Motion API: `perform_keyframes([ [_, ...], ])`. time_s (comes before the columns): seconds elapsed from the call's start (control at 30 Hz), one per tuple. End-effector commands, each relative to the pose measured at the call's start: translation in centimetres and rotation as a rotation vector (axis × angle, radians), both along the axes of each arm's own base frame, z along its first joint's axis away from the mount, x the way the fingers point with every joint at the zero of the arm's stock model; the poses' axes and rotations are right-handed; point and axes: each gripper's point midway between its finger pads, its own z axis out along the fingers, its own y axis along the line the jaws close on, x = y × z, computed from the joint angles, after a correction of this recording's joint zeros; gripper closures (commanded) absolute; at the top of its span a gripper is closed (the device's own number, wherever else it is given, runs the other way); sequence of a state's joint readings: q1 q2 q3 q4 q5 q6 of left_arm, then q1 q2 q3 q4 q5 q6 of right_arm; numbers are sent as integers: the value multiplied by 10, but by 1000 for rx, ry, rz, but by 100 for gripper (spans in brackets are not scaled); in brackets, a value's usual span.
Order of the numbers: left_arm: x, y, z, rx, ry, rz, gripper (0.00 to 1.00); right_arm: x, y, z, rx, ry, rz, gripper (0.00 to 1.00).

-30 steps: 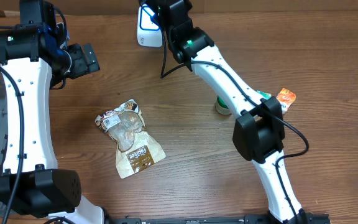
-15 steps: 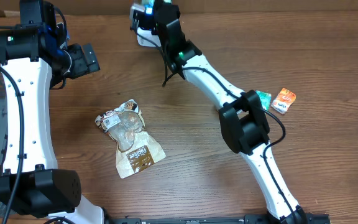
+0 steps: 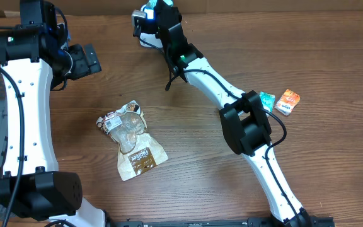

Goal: Scan the item barcode
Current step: 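Lift the green wipes pack up in front of the white scanner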

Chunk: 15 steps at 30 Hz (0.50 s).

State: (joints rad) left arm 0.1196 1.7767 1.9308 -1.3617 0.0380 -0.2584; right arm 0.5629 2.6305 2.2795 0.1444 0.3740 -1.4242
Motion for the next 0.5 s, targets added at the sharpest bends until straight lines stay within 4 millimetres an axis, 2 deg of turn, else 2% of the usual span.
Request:
perform_keyframes([
  [0.0, 0, -3, 7, -2, -22, -9, 0, 1, -4, 34, 37, -69, -28, 96],
  [0.3, 0, -3, 7, -2, -22, -9, 0, -8, 7, 54, 69, -102, -16, 96],
  [0.4, 0, -4, 7, -2, -22, -11, 0, -13, 8, 66, 74, -94, -11, 96],
  [0.47, 0, -4, 7, -1, -22, -11, 0, -21, 7, 86, 167, -57, -17, 96],
])
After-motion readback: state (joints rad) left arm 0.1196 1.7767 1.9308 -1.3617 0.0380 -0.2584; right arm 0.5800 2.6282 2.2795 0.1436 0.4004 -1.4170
